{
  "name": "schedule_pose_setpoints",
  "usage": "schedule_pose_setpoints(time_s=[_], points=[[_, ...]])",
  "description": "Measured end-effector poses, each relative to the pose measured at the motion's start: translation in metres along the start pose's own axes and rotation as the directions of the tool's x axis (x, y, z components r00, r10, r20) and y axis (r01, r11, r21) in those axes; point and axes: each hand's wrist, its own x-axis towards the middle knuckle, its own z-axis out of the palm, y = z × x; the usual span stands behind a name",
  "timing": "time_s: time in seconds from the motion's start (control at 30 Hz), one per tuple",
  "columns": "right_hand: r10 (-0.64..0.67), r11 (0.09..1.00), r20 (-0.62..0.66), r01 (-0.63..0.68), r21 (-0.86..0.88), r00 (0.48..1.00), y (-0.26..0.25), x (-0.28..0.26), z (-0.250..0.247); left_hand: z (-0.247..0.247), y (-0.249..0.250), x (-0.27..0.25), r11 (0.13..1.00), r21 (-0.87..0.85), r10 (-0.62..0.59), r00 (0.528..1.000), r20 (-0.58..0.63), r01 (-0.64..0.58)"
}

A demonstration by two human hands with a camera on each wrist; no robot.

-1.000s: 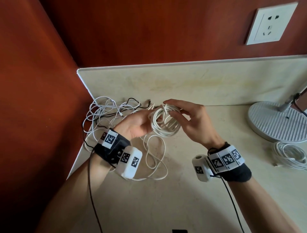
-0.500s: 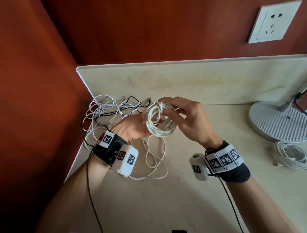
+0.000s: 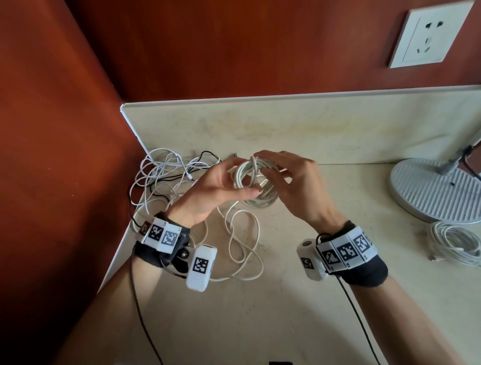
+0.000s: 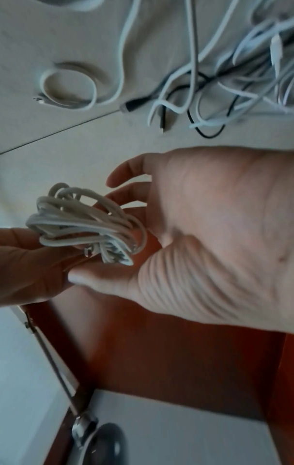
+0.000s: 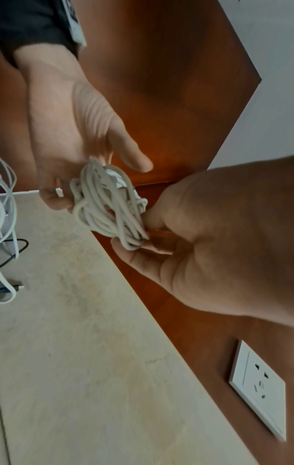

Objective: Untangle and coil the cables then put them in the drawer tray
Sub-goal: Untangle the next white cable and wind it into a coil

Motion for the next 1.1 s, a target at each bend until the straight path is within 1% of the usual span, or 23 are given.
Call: schedule_pose_setpoints(time_s=[0.13, 0.23, 0.3, 0.4, 0.53, 0.6, 0.67, 0.73, 0.77, 0.83, 0.87, 0.93, 0.97, 1.03, 1.1], points=[[0.011, 1.000, -0.035, -0.011, -0.020, 0.999, -0.004, 0.002, 0.002, 0.009, 0.002, -0.003, 0.990, 0.115, 0.098, 0.989, -0.115, -0.085], [0.021, 0.999, -0.029, -0.022, -0.023, 0.999, -0.007, 0.002, 0.004, 0.016, -0.001, -0.002, 0.984, 0.137, 0.145, 0.961, -0.236, -0.115], [0.027, 0.999, -0.006, -0.027, -0.017, 1.000, -0.007, 0.001, 0.003, 0.018, 0.000, -0.001, 0.981, 0.149, 0.159, 0.951, -0.266, -0.122], [0.050, 0.998, 0.035, -0.051, 0.038, 0.998, -0.008, 0.001, -0.001, 0.015, 0.001, 0.000, 0.988, 0.105, 0.132, 0.962, -0.238, -0.109], [0.099, 0.988, 0.106, -0.110, 0.105, 0.989, -0.016, 0.001, -0.005, 0.012, 0.005, -0.004, 0.996, -0.026, 0.086, 0.983, -0.165, -0.091], [0.103, 0.985, 0.129, -0.119, 0.122, 0.986, -0.019, 0.002, -0.006, 0.014, 0.007, -0.005, 0.991, -0.097, 0.076, 0.984, -0.159, -0.092], [0.100, 0.985, 0.134, -0.117, 0.124, 0.986, -0.021, 0.001, -0.006, 0.016, 0.008, -0.006, 0.988, -0.117, 0.075, 0.981, -0.178, -0.097], [0.101, 0.984, 0.125, -0.117, 0.133, 0.987, -0.022, 0.001, -0.005, 0.014, 0.007, -0.008, 0.993, -0.059, 0.093, 0.975, -0.202, -0.107], [0.107, 0.982, 0.117, -0.123, 0.145, 0.987, -0.022, 0.001, -0.005, 0.014, 0.008, -0.009, 0.993, 0.000, 0.116, 0.971, -0.210, -0.119], [0.116, 0.978, 0.101, -0.132, 0.160, 0.988, -0.023, 0.002, -0.006, 0.014, 0.006, -0.011, 0.974, 0.139, 0.206, 0.954, -0.220, -0.179], [0.120, 0.978, 0.095, -0.134, 0.161, 0.988, -0.023, 0.003, -0.006, 0.015, 0.005, -0.012, 0.951, 0.207, 0.274, 0.934, -0.230, -0.228], [0.133, 0.975, 0.084, -0.145, 0.165, 0.988, -0.025, 0.003, -0.006, 0.018, 0.002, -0.016, 0.890, 0.318, 0.412, 0.876, -0.250, -0.328], [0.142, 0.974, 0.078, -0.154, 0.168, 0.987, -0.025, 0.003, -0.006, 0.020, 0.001, -0.017, 0.866, 0.350, 0.455, 0.851, -0.260, -0.356], [0.163, 0.970, 0.064, -0.171, 0.170, 0.985, -0.025, 0.004, -0.006, 0.022, 0.001, -0.018, 0.853, 0.388, 0.475, 0.829, -0.297, -0.349], [0.180, 0.967, 0.057, -0.187, 0.174, 0.982, -0.024, 0.003, -0.005, 0.020, 0.003, -0.017, 0.874, 0.381, 0.433, 0.839, -0.331, -0.301]])
